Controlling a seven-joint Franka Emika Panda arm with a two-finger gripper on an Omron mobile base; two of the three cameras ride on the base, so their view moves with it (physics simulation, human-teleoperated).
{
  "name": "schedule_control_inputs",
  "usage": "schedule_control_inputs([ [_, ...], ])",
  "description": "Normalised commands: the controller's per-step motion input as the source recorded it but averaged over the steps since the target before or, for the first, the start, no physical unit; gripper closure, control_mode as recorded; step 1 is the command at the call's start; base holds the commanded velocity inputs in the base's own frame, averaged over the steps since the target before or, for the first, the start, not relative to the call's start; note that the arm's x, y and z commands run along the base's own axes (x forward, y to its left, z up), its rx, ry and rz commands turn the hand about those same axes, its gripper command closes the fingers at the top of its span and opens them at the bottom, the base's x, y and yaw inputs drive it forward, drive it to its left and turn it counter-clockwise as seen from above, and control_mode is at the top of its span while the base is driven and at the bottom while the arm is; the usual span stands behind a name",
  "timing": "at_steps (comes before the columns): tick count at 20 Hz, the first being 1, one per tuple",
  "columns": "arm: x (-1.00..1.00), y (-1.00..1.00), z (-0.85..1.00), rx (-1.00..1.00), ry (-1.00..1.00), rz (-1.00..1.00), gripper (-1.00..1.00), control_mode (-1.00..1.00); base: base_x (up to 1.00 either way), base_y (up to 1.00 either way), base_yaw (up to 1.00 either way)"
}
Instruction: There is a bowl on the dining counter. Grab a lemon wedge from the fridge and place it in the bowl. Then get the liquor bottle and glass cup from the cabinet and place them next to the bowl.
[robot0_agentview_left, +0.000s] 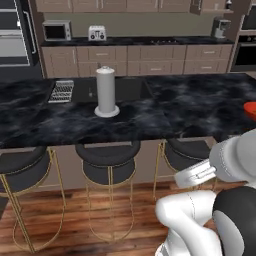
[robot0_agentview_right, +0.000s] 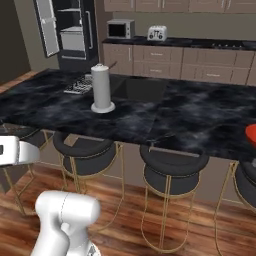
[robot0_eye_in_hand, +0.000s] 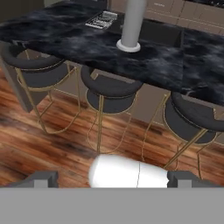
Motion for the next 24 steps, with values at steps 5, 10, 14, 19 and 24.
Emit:
schedule_control_inputs([
  [5, 0.00, 0.00, 0.00, 0.00, 0.00, 0.00, -1.00, 1.00, -0.82, -0.56, 0.00],
  [10, 0.00, 0.00, 0.00, 0.00, 0.00, 0.00, -1.00, 1.00, -0.58, -0.97, 0.00],
  [14, 0.00, 0.00, 0.00, 0.00, 0.00, 0.00, -1.00, 1.00, -0.28, -1.00, 0.00],
  [19, 0.00, 0.00, 0.00, 0.00, 0.00, 0.00, -1.00, 1.00, -0.10, -1.00, 0.00],
  [24, 0.00, 0.00, 0.00, 0.00, 0.00, 0.00, -1.00, 1.00, 0.00, -1.00, 0.00],
])
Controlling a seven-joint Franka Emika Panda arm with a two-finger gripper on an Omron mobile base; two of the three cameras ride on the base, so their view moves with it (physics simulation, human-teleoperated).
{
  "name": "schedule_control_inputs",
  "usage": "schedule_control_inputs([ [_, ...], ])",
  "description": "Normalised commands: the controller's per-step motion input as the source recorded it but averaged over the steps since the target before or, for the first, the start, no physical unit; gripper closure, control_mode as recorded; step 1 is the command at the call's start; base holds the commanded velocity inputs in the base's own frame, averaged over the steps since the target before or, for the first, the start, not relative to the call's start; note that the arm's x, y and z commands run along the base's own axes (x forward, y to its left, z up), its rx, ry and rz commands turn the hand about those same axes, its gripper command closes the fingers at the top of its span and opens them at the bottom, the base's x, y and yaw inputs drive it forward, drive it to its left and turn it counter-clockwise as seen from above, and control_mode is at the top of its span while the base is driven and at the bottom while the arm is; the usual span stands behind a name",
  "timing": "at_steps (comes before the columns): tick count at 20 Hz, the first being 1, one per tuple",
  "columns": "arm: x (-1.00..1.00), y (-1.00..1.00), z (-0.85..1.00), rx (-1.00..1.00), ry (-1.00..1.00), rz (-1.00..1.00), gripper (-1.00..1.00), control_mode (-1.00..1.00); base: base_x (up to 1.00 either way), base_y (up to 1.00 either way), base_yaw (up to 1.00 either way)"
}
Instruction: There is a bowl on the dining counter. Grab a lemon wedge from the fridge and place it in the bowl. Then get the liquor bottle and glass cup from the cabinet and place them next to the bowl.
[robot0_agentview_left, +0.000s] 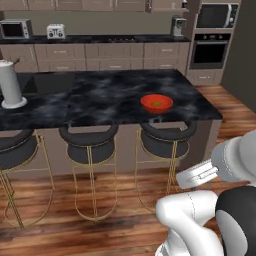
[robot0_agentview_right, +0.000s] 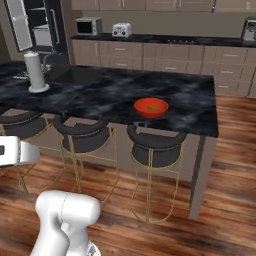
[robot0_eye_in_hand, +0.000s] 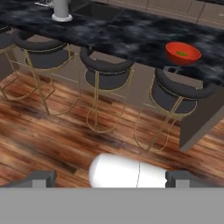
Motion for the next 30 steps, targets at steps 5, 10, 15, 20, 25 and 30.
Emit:
schedule_control_inputs([
  [5, 0.00, 0.00, 0.00, 0.00, 0.00, 0.00, -1.00, 1.00, 0.02, -1.00, 0.00],
  [10, 0.00, 0.00, 0.00, 0.00, 0.00, 0.00, -1.00, 1.00, 0.26, -1.00, 0.00],
  [15, 0.00, 0.00, 0.00, 0.00, 0.00, 0.00, -1.00, 1.00, 0.52, -1.00, 0.00],
  [20, 0.00, 0.00, 0.00, 0.00, 0.00, 0.00, -1.00, 1.00, 0.74, -1.00, -0.01],
  [25, 0.00, 0.00, 0.00, 0.00, 0.00, 0.00, -1.00, 1.00, 0.88, -1.00, -0.03],
  [30, 0.00, 0.00, 0.00, 0.00, 0.00, 0.00, -1.00, 1.00, 0.98, -1.00, 0.00],
])
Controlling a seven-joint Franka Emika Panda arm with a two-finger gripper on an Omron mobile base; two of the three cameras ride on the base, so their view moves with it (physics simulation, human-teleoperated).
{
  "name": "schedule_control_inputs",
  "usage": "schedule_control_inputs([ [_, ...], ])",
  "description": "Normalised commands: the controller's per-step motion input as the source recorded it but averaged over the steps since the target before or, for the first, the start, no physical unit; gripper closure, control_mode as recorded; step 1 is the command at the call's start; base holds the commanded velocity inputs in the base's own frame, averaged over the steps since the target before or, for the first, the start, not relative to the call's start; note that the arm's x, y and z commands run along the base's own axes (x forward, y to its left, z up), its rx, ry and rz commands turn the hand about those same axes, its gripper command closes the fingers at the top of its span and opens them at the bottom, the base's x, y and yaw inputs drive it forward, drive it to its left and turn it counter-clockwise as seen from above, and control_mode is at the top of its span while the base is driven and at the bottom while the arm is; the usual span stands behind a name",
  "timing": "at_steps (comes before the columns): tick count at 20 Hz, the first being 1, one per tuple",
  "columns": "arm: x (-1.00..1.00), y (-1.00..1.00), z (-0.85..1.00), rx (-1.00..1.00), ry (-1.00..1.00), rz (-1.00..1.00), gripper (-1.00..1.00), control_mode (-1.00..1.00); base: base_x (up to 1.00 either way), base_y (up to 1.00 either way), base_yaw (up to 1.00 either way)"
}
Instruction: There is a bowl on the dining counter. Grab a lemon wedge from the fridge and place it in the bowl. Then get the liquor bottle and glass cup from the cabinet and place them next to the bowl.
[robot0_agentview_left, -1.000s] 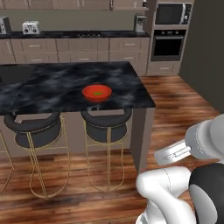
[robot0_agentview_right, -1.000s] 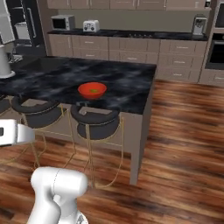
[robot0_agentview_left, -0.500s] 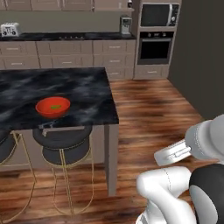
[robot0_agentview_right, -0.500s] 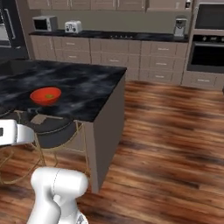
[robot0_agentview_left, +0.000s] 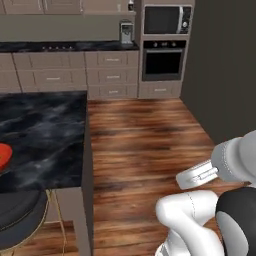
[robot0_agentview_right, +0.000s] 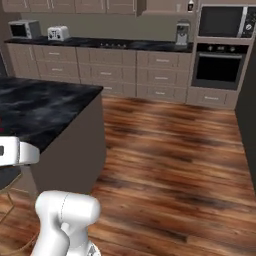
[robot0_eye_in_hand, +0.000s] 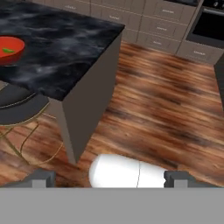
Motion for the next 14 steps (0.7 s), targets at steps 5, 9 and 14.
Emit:
schedule_control_inputs([
  [5, 0.00, 0.00, 0.00, 0.00, 0.00, 0.00, -1.00, 1.00, 1.00, -0.98, 0.00],
  [9, 0.00, 0.00, 0.00, 0.00, 0.00, 0.00, -1.00, 1.00, 1.00, -0.87, 0.00],
  [14, 0.00, 0.00, 0.00, 0.00, 0.00, 0.00, -1.00, 1.00, 1.00, -0.45, -0.02],
])
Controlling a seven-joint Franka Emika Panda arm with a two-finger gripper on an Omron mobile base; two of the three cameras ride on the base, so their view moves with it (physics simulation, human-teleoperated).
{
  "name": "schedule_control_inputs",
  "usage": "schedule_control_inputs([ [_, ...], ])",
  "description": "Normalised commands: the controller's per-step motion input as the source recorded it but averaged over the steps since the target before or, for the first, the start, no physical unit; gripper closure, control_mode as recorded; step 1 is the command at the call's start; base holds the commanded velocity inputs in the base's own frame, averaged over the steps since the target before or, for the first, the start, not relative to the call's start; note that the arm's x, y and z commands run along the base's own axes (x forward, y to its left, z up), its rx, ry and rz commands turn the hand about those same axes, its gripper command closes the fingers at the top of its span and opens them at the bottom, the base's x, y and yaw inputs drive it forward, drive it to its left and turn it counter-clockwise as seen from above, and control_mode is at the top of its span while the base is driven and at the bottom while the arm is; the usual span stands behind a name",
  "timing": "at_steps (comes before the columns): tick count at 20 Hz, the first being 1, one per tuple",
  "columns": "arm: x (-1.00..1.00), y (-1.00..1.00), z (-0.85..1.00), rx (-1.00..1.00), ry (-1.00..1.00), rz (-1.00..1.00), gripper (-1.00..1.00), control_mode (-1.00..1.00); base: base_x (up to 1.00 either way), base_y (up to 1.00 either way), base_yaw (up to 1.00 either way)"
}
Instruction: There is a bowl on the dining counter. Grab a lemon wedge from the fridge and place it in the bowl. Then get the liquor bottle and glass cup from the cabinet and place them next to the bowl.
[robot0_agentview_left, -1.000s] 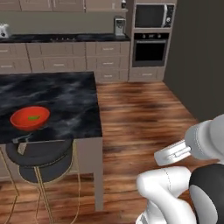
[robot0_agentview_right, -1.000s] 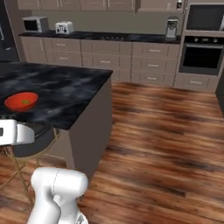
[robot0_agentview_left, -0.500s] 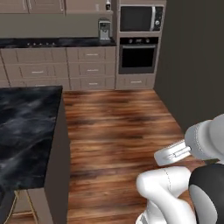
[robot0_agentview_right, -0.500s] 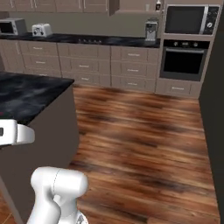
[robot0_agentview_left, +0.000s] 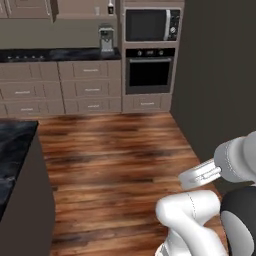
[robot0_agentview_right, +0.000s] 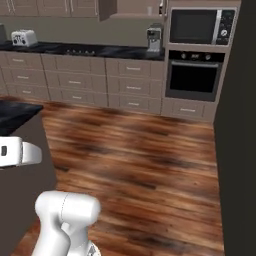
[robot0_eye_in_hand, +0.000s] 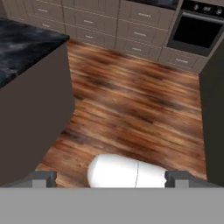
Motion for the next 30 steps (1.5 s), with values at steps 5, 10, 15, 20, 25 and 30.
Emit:
schedule_control_inputs([
  [5, 0.00, 0.00, 0.00, 0.00, 0.00, 0.00, -1.00, 1.00, 1.00, -0.15, -0.06],
  [10, 0.00, 0.00, 0.00, 0.00, 0.00, 0.00, -1.00, 1.00, 1.00, -0.06, -0.04],
  [15, 0.00, 0.00, 0.00, 0.00, 0.00, 0.00, -1.00, 1.00, 1.00, -0.01, -0.04],
  [20, 0.00, 0.00, 0.00, 0.00, 0.00, 0.00, -1.00, 1.00, 1.00, 0.00, -0.06],
  [25, 0.00, 0.00, 0.00, 0.00, 0.00, 0.00, -1.00, 1.00, 1.00, 0.01, -0.05],
  [30, 0.00, 0.00, 0.00, 0.00, 0.00, 0.00, -1.00, 1.00, 1.00, 0.09, -0.06],
])
